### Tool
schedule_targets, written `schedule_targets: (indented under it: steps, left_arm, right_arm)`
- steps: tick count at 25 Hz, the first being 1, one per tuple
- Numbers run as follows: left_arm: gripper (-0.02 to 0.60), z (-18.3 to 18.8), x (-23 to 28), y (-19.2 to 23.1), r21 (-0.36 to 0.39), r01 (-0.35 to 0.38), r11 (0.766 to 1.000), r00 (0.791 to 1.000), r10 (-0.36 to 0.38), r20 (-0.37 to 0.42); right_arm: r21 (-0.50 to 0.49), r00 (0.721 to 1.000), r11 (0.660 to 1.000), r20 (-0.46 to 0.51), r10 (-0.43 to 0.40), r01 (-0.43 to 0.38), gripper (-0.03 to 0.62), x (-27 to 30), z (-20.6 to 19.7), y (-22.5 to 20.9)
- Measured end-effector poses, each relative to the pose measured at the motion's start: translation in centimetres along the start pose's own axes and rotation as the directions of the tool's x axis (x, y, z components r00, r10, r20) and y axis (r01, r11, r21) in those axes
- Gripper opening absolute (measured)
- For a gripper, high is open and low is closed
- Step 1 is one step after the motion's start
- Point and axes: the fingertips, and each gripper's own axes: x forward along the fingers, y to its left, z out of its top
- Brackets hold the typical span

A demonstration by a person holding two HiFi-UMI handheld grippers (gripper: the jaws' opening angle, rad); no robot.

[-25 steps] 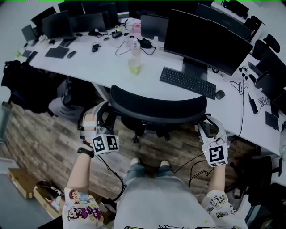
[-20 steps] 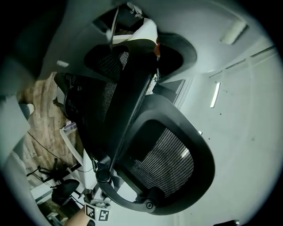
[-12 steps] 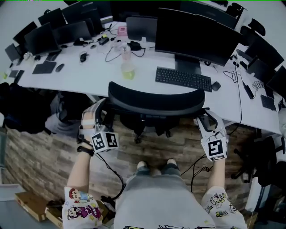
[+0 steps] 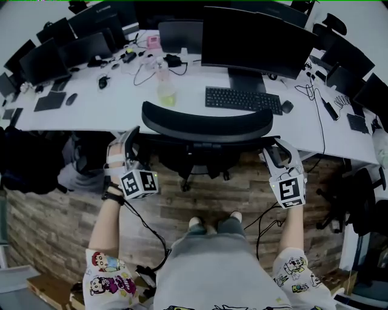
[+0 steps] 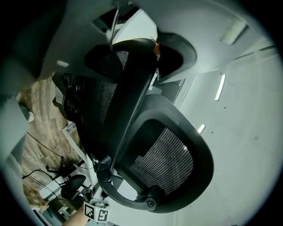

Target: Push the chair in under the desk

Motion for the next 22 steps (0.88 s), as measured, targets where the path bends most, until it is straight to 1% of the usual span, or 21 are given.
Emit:
schedule_targets:
  steps: [6, 13, 16, 22]
  left_arm:
    - [0.255, -0.4, 1.4, 0.8, 0.005, -0.006, 1.000, 1.000, 0.006, 0.009]
    - [0.255, -1.7, 3.2, 1.5, 0.013, -0.009, 1.000, 1.000, 0.009, -0.007]
    - [0.255, -1.8, 3.4, 1.5, 0.020, -0.013, 1.000, 1.000, 0.013, 0.001]
    - [0.255, -1.7, 3.3, 1.5, 0.015, -0.018, 1.000, 1.000, 0.018, 0.009]
  right_arm:
    - [0.000, 1.000, 1.000, -0.006, -0.008, 0.008, 0.124, 0.4, 0.4, 0.3]
    - [-0.001, 1.000, 1.000, -0.005, -0.002, 0.002, 0.126, 1.0, 1.1, 1.0]
    - [-0.016, 1.000, 1.000, -0.015, -0.001, 0.001, 0.126, 1.1, 1.2, 1.0]
    - [-0.002, 1.000, 1.000, -0.005, -0.005, 0.005, 0.132, 1.1, 1.1, 1.0]
